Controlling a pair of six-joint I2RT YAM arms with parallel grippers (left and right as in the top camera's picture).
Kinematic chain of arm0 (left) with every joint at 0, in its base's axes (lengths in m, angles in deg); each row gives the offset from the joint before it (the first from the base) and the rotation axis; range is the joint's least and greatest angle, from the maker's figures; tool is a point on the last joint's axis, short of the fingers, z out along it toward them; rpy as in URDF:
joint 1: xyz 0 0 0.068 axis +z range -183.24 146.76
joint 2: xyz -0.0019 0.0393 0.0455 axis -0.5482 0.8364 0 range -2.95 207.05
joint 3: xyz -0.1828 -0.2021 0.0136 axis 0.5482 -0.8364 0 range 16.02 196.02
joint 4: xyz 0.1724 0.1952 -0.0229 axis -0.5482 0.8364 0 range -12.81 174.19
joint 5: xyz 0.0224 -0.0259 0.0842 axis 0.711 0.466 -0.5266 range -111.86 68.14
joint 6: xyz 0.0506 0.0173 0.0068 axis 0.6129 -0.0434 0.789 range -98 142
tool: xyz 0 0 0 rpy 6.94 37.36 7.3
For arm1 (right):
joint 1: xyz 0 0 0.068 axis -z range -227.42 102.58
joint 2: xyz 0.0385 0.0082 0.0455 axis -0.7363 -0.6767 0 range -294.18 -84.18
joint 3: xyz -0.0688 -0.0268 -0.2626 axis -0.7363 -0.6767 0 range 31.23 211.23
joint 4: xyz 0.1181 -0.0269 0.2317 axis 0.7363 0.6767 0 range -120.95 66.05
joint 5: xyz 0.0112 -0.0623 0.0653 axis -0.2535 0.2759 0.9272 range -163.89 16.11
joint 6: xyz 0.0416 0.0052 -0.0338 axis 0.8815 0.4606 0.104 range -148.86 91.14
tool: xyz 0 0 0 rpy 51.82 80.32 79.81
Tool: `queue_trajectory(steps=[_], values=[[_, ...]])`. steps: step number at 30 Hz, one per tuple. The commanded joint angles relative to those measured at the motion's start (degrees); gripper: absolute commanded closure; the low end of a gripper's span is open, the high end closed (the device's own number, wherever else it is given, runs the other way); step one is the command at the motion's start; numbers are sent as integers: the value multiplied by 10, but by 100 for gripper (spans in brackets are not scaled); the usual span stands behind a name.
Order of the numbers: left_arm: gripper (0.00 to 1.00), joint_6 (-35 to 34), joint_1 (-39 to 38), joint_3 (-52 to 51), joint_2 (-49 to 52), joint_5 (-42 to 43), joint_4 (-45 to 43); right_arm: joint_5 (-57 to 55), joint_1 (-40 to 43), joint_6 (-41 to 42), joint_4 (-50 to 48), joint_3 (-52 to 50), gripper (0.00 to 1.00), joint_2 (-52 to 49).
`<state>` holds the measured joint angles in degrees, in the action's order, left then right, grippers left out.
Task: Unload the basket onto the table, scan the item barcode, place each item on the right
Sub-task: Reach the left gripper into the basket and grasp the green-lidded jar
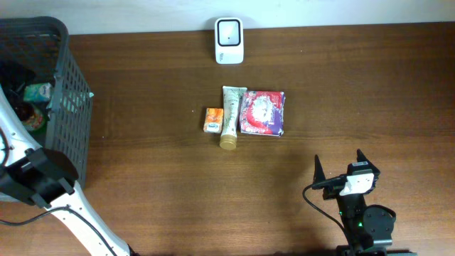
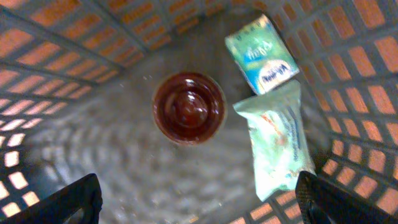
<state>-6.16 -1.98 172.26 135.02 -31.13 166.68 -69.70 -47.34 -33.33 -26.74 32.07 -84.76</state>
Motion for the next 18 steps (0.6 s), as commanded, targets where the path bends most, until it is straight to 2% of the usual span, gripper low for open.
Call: queue_trajectory(steps=[1, 4, 5, 6, 7, 8, 9, 11, 13, 15, 16, 18], values=[[1, -5, 8, 10, -63, 44, 10, -1, 3, 2, 0, -5, 1, 3], [3, -5, 8, 10, -108, 74, 37, -1, 3, 2, 0, -5, 1, 3], [9, -5, 8, 10, -118, 76, 51, -1, 3, 2, 0, -5, 1, 3], [20, -5, 8, 10, -133, 76, 73, -1, 3, 2, 0, -5, 1, 3], [43, 27, 8, 10, -143, 88, 72, -1, 3, 2, 0, -5, 1, 3], [57, 70, 8, 10, -154, 116, 72, -1, 3, 2, 0, -5, 1, 3], [63, 96, 8, 10, -165, 159, 72, -1, 3, 2, 0, -5, 1, 3], [83, 134, 8, 8, -181, 211, 72, -1, 3, 2, 0, -5, 1, 3], [97, 137, 8, -26, -214, 195, 72, -1, 3, 2, 0, -5, 1, 3], [100, 136, 8, -96, -262, 143, 72, -1, 3, 2, 0, -5, 1, 3], [100, 132, 8, -133, -285, 143, 72, -1, 3, 2, 0, -5, 2, 3], [100, 120, 8, -254, -351, 123, 72, -1, 3, 2, 0, -5, 1, 3]])
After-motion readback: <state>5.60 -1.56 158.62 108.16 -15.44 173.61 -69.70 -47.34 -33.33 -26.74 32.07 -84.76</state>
